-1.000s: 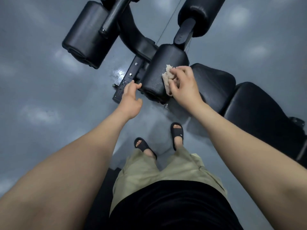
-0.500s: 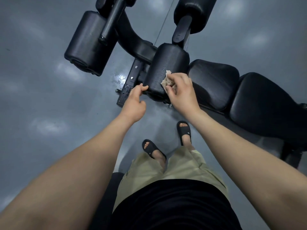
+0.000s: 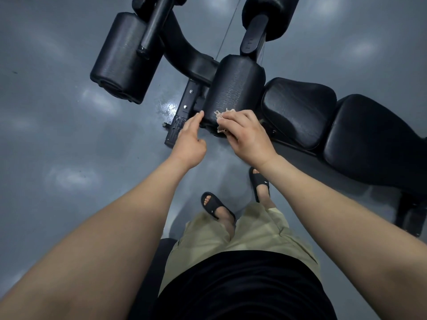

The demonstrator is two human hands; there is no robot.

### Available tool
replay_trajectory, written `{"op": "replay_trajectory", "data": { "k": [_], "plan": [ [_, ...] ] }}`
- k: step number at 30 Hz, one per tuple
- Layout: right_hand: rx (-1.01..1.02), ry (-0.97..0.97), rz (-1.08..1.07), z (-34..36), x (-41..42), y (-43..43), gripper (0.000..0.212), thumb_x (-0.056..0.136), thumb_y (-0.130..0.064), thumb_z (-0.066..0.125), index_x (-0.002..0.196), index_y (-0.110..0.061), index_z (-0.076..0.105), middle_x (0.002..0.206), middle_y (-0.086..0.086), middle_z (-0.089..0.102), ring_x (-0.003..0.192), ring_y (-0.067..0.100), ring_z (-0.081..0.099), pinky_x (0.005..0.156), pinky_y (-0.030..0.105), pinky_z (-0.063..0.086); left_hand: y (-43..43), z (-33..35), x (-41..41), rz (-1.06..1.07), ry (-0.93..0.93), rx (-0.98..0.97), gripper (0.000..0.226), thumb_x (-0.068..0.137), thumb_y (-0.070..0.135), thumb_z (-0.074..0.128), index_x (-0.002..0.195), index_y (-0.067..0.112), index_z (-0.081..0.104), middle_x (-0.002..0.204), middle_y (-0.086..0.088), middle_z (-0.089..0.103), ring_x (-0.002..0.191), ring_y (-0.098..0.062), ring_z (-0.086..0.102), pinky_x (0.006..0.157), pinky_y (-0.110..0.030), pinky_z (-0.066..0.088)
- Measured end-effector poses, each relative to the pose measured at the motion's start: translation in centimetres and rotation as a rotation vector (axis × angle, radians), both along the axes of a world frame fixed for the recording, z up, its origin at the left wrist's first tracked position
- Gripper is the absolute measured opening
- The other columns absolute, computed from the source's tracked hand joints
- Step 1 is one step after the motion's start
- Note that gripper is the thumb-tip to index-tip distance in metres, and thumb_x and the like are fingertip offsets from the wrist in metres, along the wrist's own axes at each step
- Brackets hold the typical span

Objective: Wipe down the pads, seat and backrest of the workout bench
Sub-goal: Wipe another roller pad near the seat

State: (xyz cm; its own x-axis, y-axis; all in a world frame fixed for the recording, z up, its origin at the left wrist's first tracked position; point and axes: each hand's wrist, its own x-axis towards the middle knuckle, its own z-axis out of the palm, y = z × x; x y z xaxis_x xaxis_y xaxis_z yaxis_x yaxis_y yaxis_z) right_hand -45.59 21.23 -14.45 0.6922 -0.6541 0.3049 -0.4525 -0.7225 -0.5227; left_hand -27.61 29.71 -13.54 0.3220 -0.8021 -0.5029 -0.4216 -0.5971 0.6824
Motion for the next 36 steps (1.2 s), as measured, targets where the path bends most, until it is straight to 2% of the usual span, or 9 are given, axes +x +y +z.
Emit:
{"op": "replay_trajectory", "data": {
  "k": [6, 13, 16, 19, 24, 29, 32, 34, 36],
  "plan": [
    [-0.029, -0.011, 0.038, -0.2, -1.0, 0.7, 0.035, 0.085, 0.007, 0.064, 0.116, -0.007, 0.071, 0.118, 0.005, 0.067, 0.099, 0.031, 0.056, 0.091, 0.031, 0.049, -0.1, -0.2, -0.7, 0.036, -0.013, -0.023, 0.076, 0.084, 0.007, 0.047, 0.155, 0.029, 0.03, 0.156, 0.005, 0.031, 0.137, -0.021, 0.04, 0.116, -0.041, 0.035],
    [-0.011, 0.104, 0.067, 0.3, -4.0, -0.2, 0.033, 0.09, -0.005, 0.058, 0.121, -0.012, 0.068, 0.116, 0.005, 0.064, 0.098, 0.031, 0.056, 0.07, 0.045, 0.055, -0.4, -0.1, -1.2, 0.096, 0.001, -0.044, 0.071, 0.089, 0.003, 0.047, 0.154, 0.025, 0.033, 0.153, 0.006, 0.03, 0.141, -0.02, 0.039, 0.118, -0.039, 0.034],
    [0.06, 0.06, -0.007, 1.8, -3.6, -1.9, 0.039, 0.092, -0.008, 0.056, 0.13, -0.011, 0.063, 0.117, 0.008, 0.06, 0.101, 0.029, 0.057, 0.083, 0.042, 0.053, -0.6, 0.0, -1.5, 0.116, 0.0, -0.045, 0.07, 0.089, 0.002, 0.046, 0.154, 0.023, 0.034, 0.141, 0.015, 0.029, 0.141, -0.018, 0.039, 0.118, -0.04, 0.034],
    [0.112, 0.018, 0.023, 2.8, -1.6, -3.0, 0.044, 0.091, -0.007, 0.059, 0.135, -0.01, 0.061, 0.119, 0.008, 0.06, 0.106, 0.028, 0.057, 0.094, 0.034, 0.05, -0.6, 0.0, -1.7, 0.131, 0.0, -0.055, 0.069, 0.088, 0.0, 0.046, 0.153, 0.02, 0.035, 0.139, 0.013, 0.03, 0.14, -0.018, 0.04, 0.119, -0.039, 0.033],
    [0.077, 0.08, 0.111, 1.4, 0.0, -2.3, 0.041, 0.091, -0.009, 0.058, 0.131, -0.013, 0.063, 0.125, 0.0, 0.064, 0.106, 0.03, 0.052, 0.095, 0.039, 0.049, -0.6, -0.4, -1.6, 0.136, 0.0, -0.052, 0.072, 0.083, 0.005, 0.044, 0.152, 0.021, 0.036, 0.148, 0.002, 0.036, 0.137, -0.02, 0.043, 0.117, -0.041, 0.035],
    [0.034, 0.044, 0.224, 0.9, -1.3, -1.1, 0.04, 0.09, 0.001, 0.057, 0.128, -0.008, 0.066, 0.125, 0.003, 0.064, 0.106, 0.029, 0.054, 0.103, 0.033, 0.046, -0.4, -0.8, -1.9, 0.16, 0.017, -0.057, 0.075, 0.08, 0.008, 0.042, 0.152, 0.026, 0.035, 0.14, 0.016, 0.032, 0.138, -0.02, 0.043, 0.116, -0.043, 0.036],
    [0.106, 0.041, 0.294, 1.5, -2.5, -1.4, 0.038, 0.088, -0.001, 0.058, 0.124, -0.008, 0.067, 0.122, 0.006, 0.063, 0.108, 0.026, 0.056, 0.1, 0.026, 0.046, -0.5, -1.0, -2.1, 0.178, 0.012, -0.061, 0.073, 0.083, 0.001, 0.043, 0.152, 0.025, 0.035, 0.143, 0.012, 0.032, 0.139, -0.02, 0.041, 0.117, -0.043, 0.035],
    [0.212, 0.011, 0.191, 2.2, -2.8, -2.6, 0.039, 0.089, -0.006, 0.058, 0.127, -0.006, 0.063, 0.121, 0.01, 0.058, 0.106, 0.021, 0.058, 0.091, 0.027, 0.05, -0.6, -1.1, -2.2, 0.186, 0.001, -0.07, 0.073, 0.083, -0.001, 0.043, 0.151, 0.023, 0.035, 0.146, 0.008, 0.033, 0.138, -0.022, 0.042, 0.117, -0.044, 0.034],
    [0.345, -0.05, -0.03, 3.2, -2.6, -4.5, 0.041, 0.092, -0.009, 0.056, 0.133, -0.007, 0.058, 0.122, 0.01, 0.053, 0.106, 0.011, 0.055, 0.093, 0.024, 0.048, -0.7, -1.0, -2.4, 0.203, -0.004, -0.062, 0.073, 0.083, -0.004, 0.042, 0.151, 0.022, 0.035, 0.147, 0.007, 0.034, 0.137, -0.022, 0.041, 0.117, -0.043, 0.034]
  ]
}}
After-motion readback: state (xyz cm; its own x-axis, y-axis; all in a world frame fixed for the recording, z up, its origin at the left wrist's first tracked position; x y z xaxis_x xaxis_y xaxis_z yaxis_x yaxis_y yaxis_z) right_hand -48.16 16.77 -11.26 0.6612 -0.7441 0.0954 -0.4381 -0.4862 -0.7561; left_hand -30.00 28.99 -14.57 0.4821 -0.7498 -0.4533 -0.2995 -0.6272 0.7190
